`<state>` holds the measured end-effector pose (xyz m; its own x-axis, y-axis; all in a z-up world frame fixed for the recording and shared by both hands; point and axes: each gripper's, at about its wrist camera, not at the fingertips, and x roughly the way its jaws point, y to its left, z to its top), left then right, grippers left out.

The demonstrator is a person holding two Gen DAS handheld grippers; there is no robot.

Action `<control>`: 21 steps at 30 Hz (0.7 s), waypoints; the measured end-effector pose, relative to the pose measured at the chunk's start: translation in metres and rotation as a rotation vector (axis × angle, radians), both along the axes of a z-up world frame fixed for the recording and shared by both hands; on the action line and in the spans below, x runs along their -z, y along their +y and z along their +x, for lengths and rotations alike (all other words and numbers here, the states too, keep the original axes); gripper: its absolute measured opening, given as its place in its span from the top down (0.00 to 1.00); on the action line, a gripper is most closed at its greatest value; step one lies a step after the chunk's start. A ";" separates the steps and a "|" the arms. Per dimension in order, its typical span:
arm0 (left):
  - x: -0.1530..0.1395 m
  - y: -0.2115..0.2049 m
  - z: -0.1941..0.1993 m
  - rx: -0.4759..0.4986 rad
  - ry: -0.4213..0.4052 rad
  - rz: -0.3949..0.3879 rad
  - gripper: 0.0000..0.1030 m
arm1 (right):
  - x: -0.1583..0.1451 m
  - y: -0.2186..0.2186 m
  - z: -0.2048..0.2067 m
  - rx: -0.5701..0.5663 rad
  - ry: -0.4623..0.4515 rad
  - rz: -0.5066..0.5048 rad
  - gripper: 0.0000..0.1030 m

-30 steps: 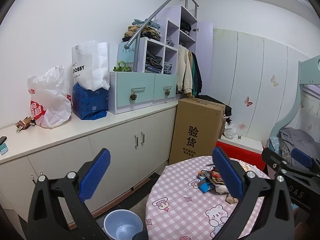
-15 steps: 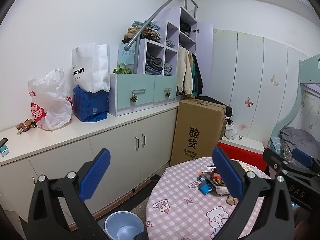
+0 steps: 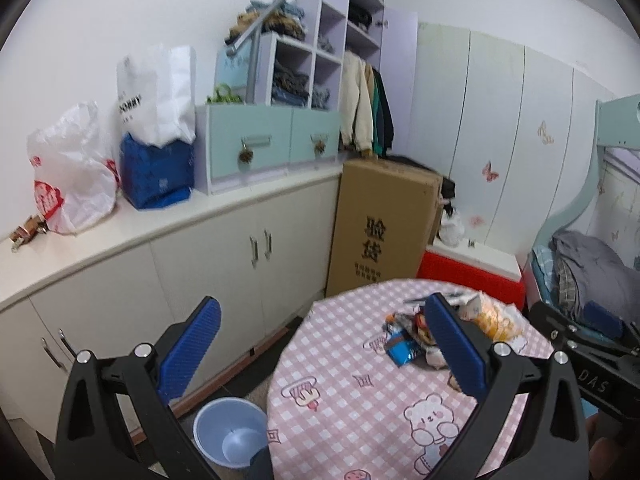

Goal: Collect trash
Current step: 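Move both tools toward the pile of trash on the table, then grasp the green leaf toy with the right tool while the left tool grasps the beige ball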

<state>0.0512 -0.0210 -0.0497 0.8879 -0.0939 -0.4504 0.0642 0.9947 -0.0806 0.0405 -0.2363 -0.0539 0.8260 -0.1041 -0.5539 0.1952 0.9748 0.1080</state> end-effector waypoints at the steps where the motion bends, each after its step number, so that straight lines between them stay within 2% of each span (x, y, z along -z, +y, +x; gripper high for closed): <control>1: 0.006 -0.002 0.005 0.006 0.019 0.001 0.04 | 0.008 -0.006 0.003 0.014 0.023 0.002 0.06; 6: 0.036 -0.010 0.029 0.032 0.102 0.001 0.04 | 0.059 -0.039 0.017 0.089 0.151 0.025 0.06; 10: 0.064 -0.021 0.044 0.068 0.162 0.003 0.04 | 0.086 -0.058 0.024 0.129 0.219 0.033 0.06; 18: 0.108 -0.047 0.068 0.142 0.266 0.035 0.04 | 0.132 -0.085 0.047 0.166 0.319 0.061 0.06; 21: 0.122 -0.057 0.076 0.171 0.290 0.052 0.04 | 0.143 -0.093 0.062 0.172 0.331 0.081 0.06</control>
